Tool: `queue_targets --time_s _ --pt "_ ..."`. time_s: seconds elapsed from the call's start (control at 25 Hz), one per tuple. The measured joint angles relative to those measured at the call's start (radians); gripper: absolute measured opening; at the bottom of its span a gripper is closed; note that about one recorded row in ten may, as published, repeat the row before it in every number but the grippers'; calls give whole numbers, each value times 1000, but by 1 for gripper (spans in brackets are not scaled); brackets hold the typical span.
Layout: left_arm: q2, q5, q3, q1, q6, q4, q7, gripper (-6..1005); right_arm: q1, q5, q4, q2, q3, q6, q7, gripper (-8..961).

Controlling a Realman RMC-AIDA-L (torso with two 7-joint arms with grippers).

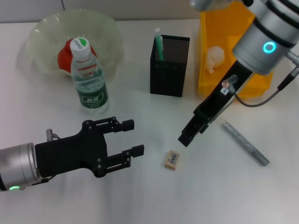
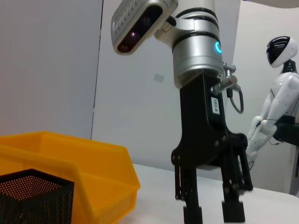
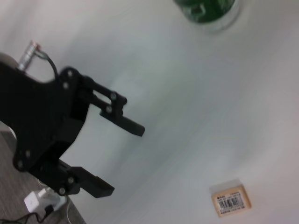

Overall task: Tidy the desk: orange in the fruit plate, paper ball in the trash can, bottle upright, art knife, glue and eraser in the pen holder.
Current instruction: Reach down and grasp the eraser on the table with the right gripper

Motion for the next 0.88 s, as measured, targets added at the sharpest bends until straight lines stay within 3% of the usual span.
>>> queue_targets --time_s 0.16,0.48,0.52,0.88 --pt "0 -3 -7 1 0 0 -24 655 8 -16 10 20 -7 15 0 677" --pt "2 -12 -1 0 21 11 -22 665 19 -11 69 25 -48 73 23 676" --pt "1 -13 -1 4 33 5 16 833 20 -11 74 26 -55 79 32 676" --pt "1 -14 -7 19 43 1 56 833 33 -11 110 28 -141 111 61 675"
